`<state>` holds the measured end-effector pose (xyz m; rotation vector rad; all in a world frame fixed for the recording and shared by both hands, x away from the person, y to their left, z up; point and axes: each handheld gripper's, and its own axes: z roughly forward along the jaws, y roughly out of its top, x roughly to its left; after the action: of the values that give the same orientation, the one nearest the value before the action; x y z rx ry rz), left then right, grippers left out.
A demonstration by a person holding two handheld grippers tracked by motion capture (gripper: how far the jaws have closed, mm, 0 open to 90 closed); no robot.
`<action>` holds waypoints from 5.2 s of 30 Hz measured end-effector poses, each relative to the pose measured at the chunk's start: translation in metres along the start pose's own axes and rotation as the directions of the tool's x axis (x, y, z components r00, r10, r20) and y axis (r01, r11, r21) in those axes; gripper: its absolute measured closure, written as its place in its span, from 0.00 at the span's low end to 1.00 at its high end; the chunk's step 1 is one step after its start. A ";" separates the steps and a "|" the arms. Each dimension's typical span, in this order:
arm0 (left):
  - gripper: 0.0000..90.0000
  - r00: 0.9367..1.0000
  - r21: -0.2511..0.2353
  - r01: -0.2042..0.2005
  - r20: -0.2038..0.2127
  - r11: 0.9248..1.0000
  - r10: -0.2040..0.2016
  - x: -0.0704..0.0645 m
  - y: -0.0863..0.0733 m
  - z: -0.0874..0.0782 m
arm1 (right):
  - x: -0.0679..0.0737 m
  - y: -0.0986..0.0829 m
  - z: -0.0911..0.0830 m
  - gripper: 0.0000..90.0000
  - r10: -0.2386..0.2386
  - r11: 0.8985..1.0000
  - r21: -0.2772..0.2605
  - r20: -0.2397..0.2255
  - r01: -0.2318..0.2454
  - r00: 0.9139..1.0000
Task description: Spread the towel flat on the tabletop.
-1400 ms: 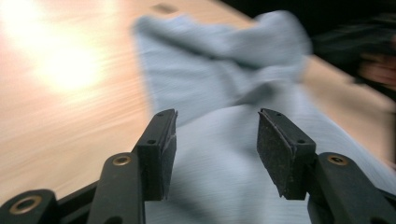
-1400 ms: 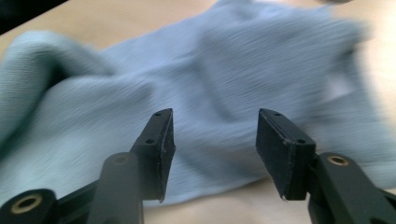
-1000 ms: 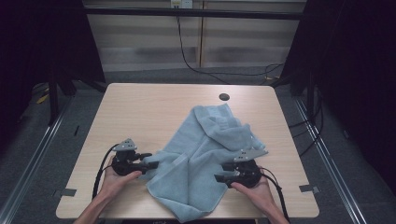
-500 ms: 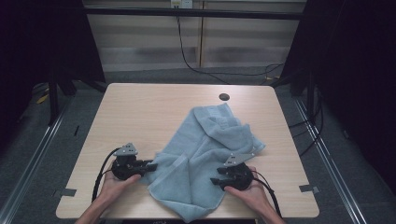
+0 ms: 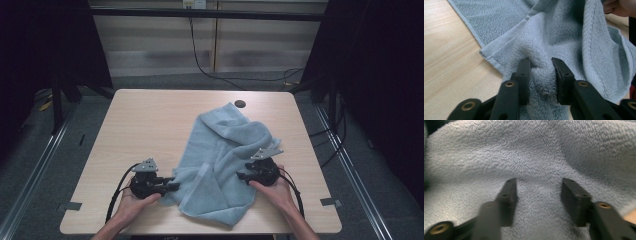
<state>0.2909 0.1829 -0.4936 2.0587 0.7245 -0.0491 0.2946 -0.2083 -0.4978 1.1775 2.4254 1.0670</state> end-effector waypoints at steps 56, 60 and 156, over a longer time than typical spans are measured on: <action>0.62 0.996 -0.082 0.020 -0.080 0.996 -0.026 0.030 0.027 -0.011 | 0.001 -0.006 -0.041 0.68 0.074 0.990 -0.119 -0.045 -0.079 0.996; 0.55 0.991 -0.049 0.080 -0.107 0.996 -0.085 0.051 0.026 0.007 | -0.007 -0.004 -0.020 0.60 0.083 0.992 -0.085 -0.089 -0.090 0.993; 0.95 0.977 0.094 -0.144 -0.147 0.985 0.157 0.027 0.029 0.043 | -0.035 -0.018 -0.018 0.56 0.037 0.999 0.003 0.091 -0.038 0.995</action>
<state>0.3381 0.1505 -0.5044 2.2092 0.6666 0.1711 0.2976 -0.2513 -0.5013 1.2502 2.3469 0.9954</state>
